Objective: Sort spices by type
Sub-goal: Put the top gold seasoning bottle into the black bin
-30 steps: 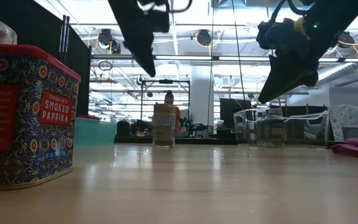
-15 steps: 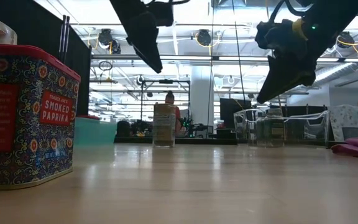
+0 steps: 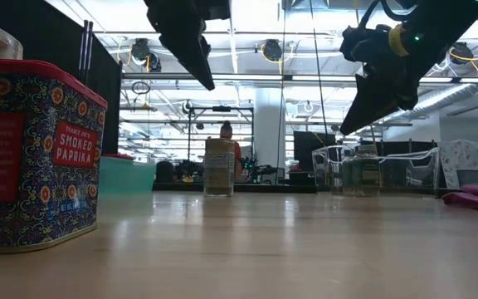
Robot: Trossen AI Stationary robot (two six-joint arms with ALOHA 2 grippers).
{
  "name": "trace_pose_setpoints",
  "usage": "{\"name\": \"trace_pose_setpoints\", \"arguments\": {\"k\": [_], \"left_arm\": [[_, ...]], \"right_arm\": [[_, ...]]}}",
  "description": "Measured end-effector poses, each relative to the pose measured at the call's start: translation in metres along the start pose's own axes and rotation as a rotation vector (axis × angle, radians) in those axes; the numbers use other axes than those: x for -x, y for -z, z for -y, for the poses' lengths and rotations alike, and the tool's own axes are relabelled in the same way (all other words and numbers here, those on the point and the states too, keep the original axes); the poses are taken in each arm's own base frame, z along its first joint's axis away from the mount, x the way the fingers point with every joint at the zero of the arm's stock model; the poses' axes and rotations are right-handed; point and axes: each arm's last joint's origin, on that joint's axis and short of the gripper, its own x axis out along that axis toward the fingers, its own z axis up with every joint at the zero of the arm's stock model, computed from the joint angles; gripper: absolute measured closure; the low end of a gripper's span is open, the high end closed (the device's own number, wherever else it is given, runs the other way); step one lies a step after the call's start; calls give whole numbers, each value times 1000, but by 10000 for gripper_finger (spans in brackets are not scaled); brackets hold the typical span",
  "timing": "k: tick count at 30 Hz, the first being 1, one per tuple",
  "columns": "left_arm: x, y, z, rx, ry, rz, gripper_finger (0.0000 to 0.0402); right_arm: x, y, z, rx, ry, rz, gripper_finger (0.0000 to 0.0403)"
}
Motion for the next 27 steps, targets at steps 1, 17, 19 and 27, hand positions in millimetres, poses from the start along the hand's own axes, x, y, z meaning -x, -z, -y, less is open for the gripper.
{"name": "trace_pose_setpoints", "arguments": {"k": [1, 17, 19, 27], "left_arm": [[0, 0, 1, 4, 2, 1, 61], [1, 0, 3, 3, 22, -3, 61], [1, 0, 4, -3, 53, 0, 61], [1, 2, 6, -37, 143, -14, 61]], "right_arm": [[0, 0, 0, 0, 0, 0, 403], [0, 0, 0, -3, 0, 0, 403], [0, 0, 0, -3, 0, 0, 403], [0, 0, 0, -2, 0, 0, 403]]}}
